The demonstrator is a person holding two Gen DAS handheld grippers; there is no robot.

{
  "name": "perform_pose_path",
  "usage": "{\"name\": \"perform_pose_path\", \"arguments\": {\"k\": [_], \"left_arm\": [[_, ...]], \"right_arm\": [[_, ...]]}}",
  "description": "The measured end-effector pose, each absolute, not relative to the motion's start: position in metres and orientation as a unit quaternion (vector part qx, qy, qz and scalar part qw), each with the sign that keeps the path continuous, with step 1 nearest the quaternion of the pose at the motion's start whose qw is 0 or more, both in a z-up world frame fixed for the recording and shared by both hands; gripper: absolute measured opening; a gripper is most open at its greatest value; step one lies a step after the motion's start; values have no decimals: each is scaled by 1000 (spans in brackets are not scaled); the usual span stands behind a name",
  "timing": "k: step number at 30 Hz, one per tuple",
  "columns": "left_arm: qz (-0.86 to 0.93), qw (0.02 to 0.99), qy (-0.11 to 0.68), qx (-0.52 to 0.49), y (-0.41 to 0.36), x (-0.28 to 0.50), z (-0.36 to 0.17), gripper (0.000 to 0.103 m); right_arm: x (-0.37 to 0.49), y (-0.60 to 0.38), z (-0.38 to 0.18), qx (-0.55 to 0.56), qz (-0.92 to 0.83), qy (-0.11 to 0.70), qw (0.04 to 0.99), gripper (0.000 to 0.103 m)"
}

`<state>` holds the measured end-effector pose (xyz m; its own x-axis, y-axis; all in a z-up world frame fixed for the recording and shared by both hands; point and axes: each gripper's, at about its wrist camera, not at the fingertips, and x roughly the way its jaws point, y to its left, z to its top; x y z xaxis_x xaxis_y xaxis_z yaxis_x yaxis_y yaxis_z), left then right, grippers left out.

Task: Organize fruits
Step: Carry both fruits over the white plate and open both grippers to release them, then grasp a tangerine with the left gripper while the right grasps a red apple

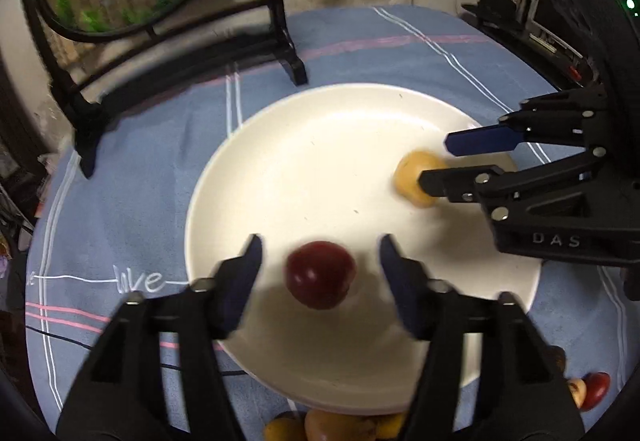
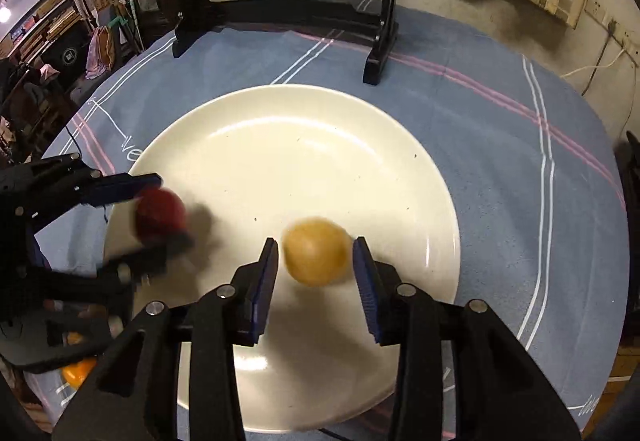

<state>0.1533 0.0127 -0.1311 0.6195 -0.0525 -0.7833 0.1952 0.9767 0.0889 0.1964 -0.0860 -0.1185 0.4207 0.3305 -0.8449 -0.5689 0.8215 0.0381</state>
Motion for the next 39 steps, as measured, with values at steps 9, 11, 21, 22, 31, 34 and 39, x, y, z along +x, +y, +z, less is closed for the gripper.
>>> {"name": "perform_pose_path", "arguments": {"k": [9,11,21,22,31,34,39], "left_arm": [[-34,924,366,106,14,87,-108,65],[-29,932,345,110,14,56,-96,69],[-37,952,275,127,2,-86,-50,77],[-36,953,272,126,1,-94,-48,77],[-18,957,259,127,6,-135,-46,82],[-13,957,258,130,10,-134,-47,83],[-12,955,269,124,19,-130,-51,86]], "right_arm": [[123,-133,-78,-120,263,396,871,46],[90,-149,-67,-115,256,376,883,61],[-58,-182,-39,-127,260,336,896,63],[-66,-182,-39,-130,261,335,896,63],[-118,-177,-48,-143,265,333,894,63],[-117,-176,-54,-142,269,338,891,63],[-112,-182,-69,-138,273,350,885,63]]}}
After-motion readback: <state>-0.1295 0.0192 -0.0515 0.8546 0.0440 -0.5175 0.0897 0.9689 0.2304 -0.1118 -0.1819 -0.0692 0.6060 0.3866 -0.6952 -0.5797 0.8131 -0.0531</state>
